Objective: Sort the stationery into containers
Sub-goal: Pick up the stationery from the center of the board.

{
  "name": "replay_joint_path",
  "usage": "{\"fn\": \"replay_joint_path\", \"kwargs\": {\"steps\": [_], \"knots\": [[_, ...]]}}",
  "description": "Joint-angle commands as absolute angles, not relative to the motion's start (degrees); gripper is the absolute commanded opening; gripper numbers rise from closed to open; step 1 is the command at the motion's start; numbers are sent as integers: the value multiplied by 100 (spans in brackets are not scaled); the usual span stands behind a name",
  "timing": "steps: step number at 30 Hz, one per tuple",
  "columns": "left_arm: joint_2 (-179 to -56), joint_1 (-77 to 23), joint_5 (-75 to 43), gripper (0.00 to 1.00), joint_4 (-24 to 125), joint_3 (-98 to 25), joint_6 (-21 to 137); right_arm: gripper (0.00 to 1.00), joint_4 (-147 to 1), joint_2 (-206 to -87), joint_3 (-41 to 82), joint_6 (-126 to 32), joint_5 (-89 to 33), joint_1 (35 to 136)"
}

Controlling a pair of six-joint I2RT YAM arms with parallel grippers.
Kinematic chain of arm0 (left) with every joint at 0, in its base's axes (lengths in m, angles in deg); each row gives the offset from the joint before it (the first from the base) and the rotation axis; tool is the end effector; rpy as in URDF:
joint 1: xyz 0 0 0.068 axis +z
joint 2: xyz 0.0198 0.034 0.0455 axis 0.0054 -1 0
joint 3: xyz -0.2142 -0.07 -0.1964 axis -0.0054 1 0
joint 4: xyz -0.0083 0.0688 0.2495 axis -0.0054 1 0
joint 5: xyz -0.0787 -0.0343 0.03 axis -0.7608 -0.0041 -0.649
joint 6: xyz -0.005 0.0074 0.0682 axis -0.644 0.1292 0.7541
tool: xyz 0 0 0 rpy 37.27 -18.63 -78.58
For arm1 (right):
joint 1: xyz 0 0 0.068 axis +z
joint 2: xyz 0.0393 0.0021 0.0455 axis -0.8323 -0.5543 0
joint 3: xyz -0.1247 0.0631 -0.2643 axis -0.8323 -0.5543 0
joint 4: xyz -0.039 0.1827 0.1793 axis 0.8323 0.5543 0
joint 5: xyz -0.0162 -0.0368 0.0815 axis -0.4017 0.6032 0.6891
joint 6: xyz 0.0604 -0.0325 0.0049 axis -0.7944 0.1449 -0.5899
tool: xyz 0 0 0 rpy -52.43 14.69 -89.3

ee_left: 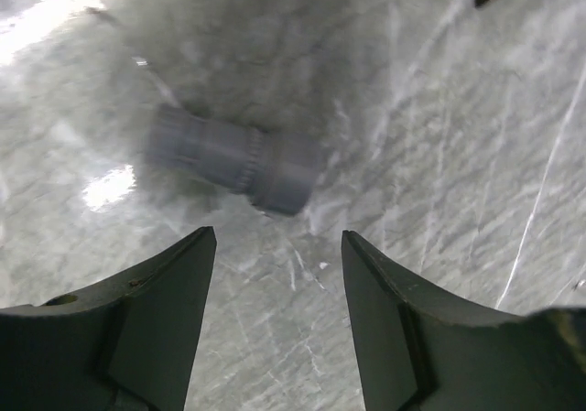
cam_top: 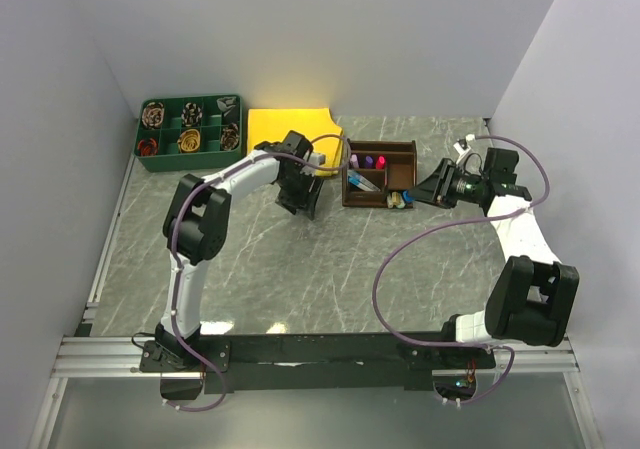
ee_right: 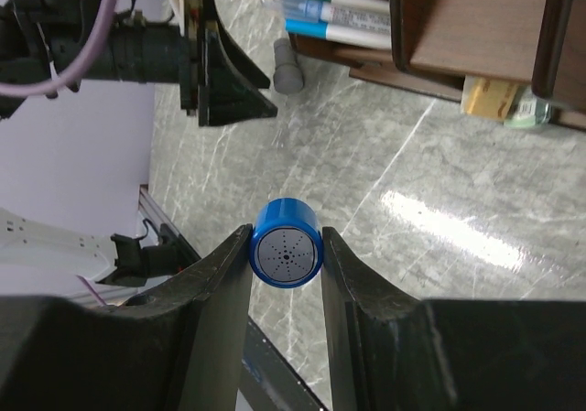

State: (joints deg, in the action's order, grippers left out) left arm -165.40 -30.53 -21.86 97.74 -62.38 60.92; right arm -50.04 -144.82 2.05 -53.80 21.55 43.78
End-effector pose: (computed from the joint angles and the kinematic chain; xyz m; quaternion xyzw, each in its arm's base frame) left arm 0.3960 -0.2464 0.1887 0.2023 0.9567 -0.1718 0.1193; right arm 0.2893 -0.0167 0.2866 0.0107 0.8345 0.4461 0.3233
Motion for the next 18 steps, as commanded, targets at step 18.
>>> {"fn": "replay_joint_path", "kwargs": {"steps": [18], "knots": [[-16973,-2976,-2618,70,9430,-6598,4663,0,-4993,-14334,170,-5223,2338,4219]]}}
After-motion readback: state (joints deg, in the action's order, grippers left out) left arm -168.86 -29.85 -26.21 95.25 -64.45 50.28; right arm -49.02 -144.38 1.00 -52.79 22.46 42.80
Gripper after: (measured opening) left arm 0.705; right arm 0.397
